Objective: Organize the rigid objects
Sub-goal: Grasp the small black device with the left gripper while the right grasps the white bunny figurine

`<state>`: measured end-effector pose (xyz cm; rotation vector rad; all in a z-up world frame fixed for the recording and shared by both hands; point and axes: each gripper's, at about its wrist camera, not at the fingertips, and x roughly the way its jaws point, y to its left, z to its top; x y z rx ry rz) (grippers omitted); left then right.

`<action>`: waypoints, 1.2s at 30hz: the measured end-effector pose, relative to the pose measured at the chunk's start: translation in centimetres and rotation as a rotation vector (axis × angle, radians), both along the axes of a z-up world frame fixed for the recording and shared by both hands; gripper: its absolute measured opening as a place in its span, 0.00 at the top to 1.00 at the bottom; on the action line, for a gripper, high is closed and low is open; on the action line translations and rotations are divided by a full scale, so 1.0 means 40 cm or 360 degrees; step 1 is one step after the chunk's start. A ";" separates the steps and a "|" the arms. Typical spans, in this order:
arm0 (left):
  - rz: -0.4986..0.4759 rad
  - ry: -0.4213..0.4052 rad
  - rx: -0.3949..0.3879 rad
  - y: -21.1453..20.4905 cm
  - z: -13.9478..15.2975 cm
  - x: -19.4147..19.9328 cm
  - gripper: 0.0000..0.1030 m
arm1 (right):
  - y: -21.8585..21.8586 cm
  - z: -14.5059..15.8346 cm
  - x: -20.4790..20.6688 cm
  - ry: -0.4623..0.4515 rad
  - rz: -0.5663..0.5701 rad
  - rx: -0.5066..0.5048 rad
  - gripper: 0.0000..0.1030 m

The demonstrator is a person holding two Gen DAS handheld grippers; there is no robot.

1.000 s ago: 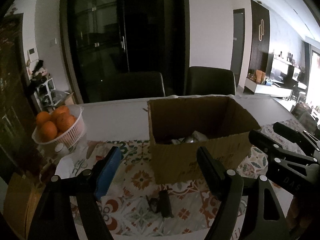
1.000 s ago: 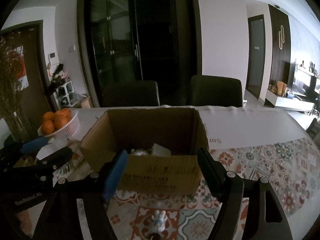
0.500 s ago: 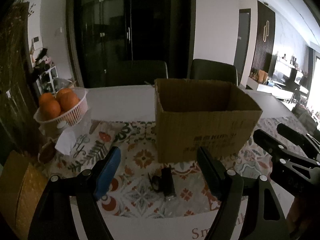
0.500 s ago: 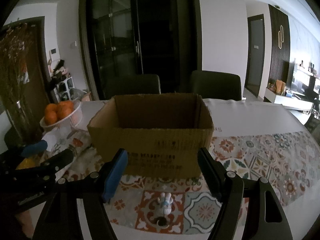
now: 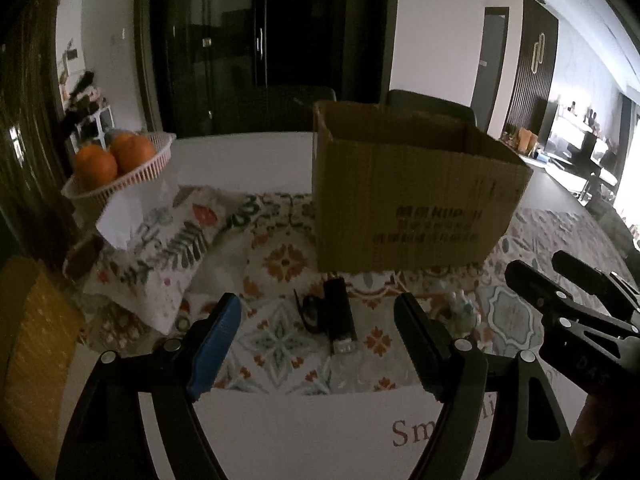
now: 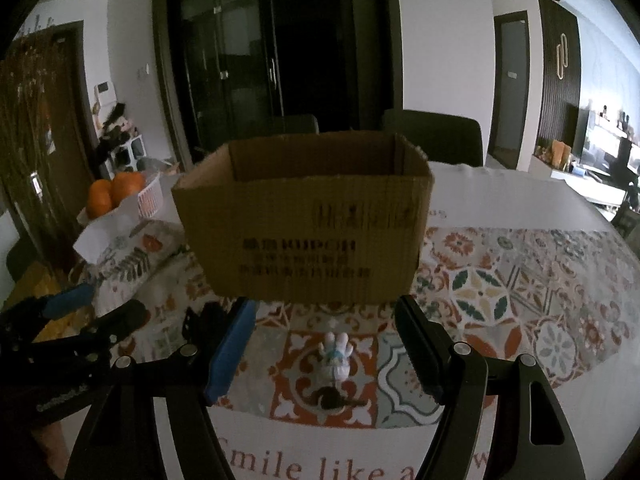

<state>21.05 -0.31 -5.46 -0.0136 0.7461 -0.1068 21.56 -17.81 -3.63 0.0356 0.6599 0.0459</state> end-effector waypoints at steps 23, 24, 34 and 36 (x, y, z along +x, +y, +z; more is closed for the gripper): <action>-0.0044 0.0185 -0.0009 -0.016 -0.130 0.074 0.24 | -0.008 -0.160 0.036 0.0255 -0.0070 0.0096 0.29; -0.0043 0.0183 0.0001 -0.019 -0.132 0.079 0.24 | -0.013 -0.165 0.038 0.0262 -0.0078 0.0108 0.29; -0.0044 0.0189 0.0002 -0.027 -0.167 0.139 0.24 | -0.024 -0.219 0.074 0.0352 -0.0117 0.0157 0.32; -0.0040 0.0200 -0.0005 -0.027 -0.176 0.152 0.24 | -0.023 -0.225 0.078 0.0359 -0.0114 0.0162 0.32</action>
